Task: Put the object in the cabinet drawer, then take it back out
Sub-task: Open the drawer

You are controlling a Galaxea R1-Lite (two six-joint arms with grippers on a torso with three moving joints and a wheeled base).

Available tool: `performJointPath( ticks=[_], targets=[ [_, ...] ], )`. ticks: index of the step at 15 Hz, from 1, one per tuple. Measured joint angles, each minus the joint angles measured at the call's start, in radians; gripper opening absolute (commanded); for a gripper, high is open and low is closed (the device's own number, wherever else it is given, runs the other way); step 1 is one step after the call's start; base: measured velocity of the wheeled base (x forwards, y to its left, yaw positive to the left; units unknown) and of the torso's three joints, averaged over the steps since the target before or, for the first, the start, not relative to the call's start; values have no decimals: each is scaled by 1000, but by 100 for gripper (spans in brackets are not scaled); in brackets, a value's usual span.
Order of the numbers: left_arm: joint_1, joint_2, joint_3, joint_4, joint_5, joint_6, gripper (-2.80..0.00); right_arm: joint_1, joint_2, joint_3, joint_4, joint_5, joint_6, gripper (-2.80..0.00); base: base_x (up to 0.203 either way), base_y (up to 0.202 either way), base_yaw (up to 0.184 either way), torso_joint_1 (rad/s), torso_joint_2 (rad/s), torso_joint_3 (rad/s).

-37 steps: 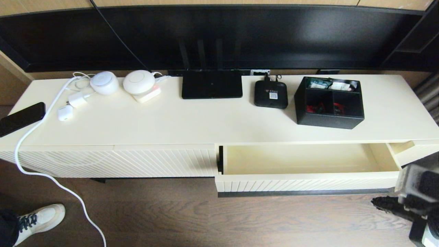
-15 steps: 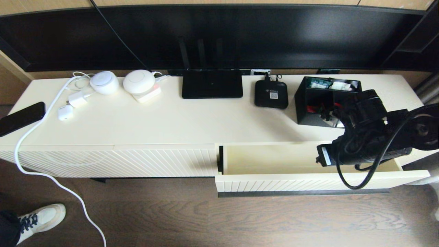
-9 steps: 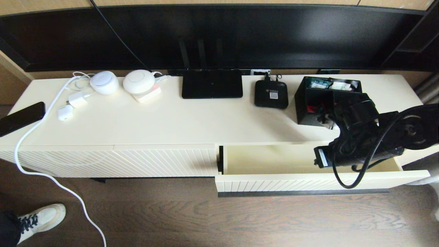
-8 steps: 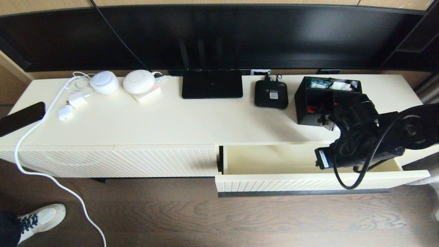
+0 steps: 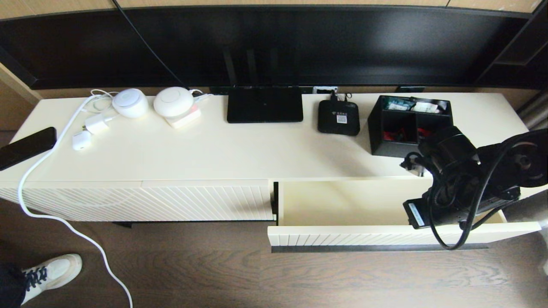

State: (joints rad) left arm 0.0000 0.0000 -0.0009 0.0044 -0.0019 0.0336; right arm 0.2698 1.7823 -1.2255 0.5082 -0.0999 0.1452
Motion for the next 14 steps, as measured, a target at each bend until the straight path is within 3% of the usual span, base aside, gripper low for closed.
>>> performJointPath(
  ticks=[6, 10, 14],
  targets=[
    [0, 0, 0, 0, 0, 0, -280, 31, -43, 179, -27, 4, 20, -280, 0, 0, 0, 0, 0, 0],
    [0, 0, 0, 0, 0, 0, -280, 40, -68, 314, -168, -3, 19, -280, 0, 0, 0, 0, 0, 0],
    [0, 0, 0, 0, 0, 0, -280, 63, -122, 425, -149, 3, 19, -280, 0, 0, 0, 0, 0, 0]
  ],
)
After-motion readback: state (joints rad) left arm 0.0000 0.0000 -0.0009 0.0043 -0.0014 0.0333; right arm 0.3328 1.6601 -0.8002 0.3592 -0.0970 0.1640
